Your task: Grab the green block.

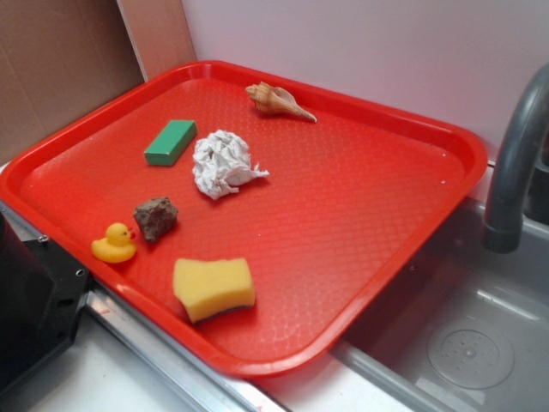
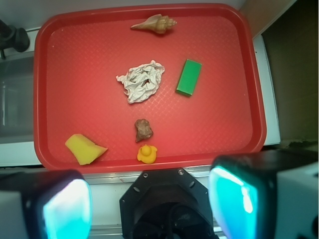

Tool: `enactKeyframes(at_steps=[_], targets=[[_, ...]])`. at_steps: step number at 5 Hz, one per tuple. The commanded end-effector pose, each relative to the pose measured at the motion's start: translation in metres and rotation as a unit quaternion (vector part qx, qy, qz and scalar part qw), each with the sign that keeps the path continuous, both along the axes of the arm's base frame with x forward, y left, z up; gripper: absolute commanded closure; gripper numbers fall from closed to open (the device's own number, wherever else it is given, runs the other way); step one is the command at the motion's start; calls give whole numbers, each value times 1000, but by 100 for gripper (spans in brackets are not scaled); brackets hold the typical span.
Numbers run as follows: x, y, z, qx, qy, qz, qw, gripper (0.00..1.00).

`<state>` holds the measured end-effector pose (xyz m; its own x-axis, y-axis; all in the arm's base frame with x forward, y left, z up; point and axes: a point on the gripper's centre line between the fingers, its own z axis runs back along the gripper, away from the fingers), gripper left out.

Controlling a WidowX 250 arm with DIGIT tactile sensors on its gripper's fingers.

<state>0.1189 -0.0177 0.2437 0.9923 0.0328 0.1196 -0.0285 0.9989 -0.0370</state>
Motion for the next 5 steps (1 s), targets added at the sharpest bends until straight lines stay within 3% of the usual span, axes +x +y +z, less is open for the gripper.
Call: enactKeyframes(at_steps=[1,2,3,5], targets=[[0,0,0,0,0,0,1000,0],[33,50,-50,29,28,94,995,0],[51,85,-85,58,19,152,987,0],[90,125,-145,27,-55,251,966,0]])
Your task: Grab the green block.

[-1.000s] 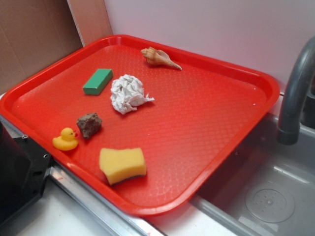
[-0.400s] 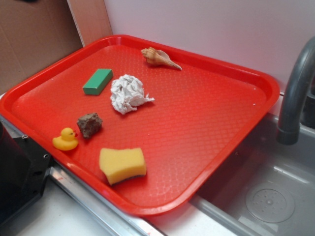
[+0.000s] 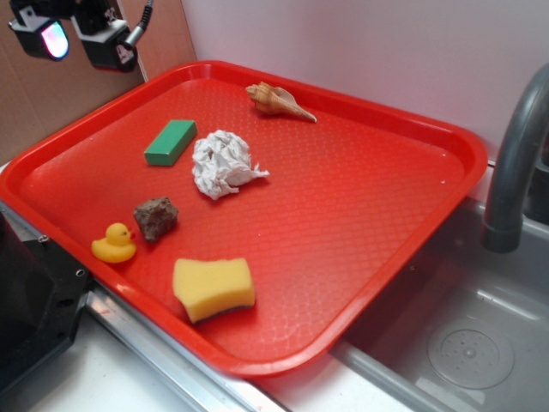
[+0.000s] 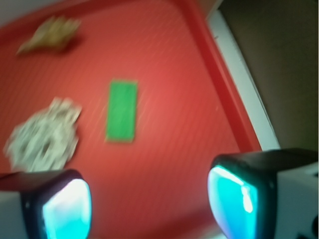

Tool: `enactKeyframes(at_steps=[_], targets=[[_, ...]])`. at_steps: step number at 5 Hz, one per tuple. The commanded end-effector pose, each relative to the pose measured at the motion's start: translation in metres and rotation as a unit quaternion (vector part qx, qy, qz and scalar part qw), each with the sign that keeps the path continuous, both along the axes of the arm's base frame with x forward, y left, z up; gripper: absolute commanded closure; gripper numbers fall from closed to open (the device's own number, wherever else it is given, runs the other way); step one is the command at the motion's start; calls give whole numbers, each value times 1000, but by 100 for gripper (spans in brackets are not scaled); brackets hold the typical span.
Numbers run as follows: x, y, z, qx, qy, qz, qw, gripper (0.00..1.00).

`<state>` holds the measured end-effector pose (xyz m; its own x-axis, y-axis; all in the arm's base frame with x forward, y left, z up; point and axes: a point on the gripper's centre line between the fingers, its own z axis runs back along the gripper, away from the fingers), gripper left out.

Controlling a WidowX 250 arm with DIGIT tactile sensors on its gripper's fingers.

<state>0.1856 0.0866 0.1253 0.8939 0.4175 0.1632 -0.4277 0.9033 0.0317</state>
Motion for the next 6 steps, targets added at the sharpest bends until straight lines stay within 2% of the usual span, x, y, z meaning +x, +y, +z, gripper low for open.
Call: enactKeyframes(at_steps=[1,2,3,5,6], targets=[[50,0,-61,-18,-29,15,999,0],[57,-19,-77,-20,-18,8,1000,0],[59,-19,-88,-19,-2,8,1000,0],[42,7,-105,-5,28,13,1000,0],[35,8,-110,-10,33,9,999,0]])
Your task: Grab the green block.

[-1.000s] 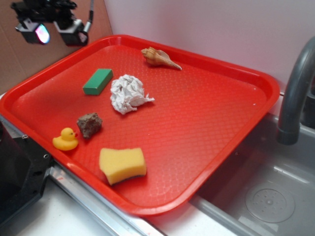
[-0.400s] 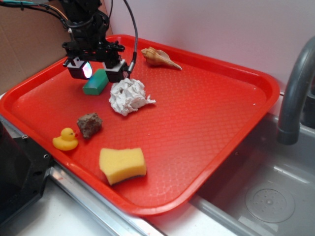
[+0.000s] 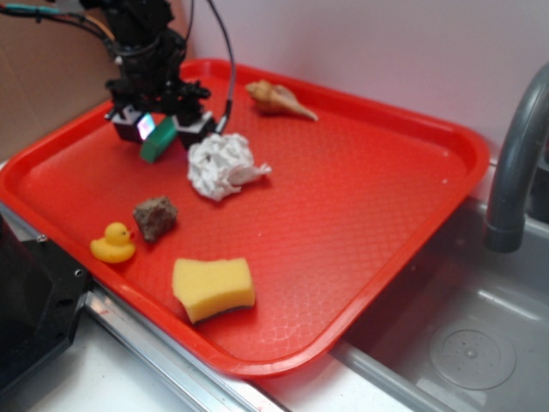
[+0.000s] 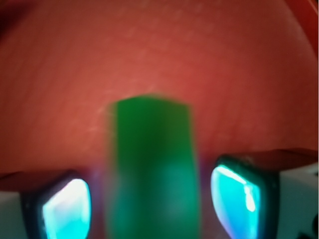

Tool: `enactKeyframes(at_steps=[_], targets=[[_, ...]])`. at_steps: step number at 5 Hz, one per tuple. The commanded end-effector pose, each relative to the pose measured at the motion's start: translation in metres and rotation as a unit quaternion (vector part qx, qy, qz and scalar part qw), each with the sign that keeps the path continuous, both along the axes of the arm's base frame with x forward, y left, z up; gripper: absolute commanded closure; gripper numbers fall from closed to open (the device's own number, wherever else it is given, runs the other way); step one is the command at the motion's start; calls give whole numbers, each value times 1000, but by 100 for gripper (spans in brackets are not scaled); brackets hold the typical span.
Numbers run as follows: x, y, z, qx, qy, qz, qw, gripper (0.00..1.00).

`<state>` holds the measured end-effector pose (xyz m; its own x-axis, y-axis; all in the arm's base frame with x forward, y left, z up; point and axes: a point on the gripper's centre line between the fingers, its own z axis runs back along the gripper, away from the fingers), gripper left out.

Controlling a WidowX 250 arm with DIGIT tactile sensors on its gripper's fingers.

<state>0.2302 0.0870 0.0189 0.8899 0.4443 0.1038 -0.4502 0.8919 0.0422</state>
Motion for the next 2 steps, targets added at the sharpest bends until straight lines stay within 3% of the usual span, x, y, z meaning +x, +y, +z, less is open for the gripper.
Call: enactKeyframes(at_steps=[1,2], targets=[[-2,3,1,-6,6,-19,1000,100],[-5,0,29,-24,-8,-62,998,100]])
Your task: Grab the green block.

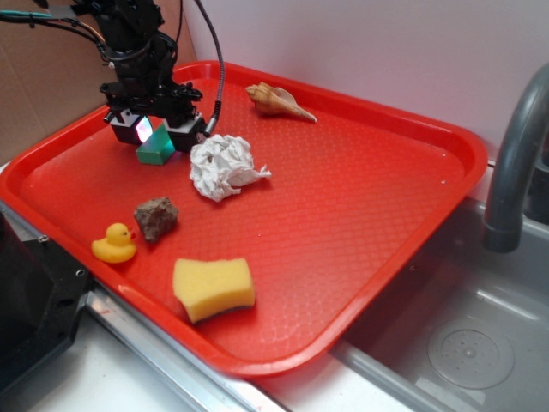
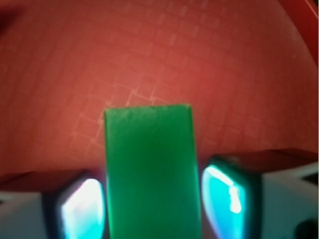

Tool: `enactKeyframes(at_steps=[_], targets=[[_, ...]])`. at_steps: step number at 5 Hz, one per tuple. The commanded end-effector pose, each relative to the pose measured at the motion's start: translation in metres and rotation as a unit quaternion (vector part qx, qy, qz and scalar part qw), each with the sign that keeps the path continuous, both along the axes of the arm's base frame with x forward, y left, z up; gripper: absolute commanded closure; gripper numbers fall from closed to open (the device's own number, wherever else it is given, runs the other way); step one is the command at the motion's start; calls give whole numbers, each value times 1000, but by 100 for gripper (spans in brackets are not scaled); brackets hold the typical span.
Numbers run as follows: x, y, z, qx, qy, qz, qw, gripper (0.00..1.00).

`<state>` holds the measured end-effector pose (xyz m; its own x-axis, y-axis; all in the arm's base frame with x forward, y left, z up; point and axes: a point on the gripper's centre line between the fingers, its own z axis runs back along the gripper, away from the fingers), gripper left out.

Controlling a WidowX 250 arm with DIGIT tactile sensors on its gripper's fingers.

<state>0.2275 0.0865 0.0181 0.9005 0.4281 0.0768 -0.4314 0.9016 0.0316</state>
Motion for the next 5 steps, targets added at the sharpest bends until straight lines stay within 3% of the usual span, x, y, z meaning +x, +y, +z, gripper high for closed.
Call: enactKeyframes(at_steps=[1,3,4,5], targets=[[-13,-14,80,-49,-53,-74,995,100],[-26,-65,174,-48,-61,-105,991,100],[-20,-71,187,-42,-71,-110,991,100],[-23,-61,191,-22,-72,-100,992,100]])
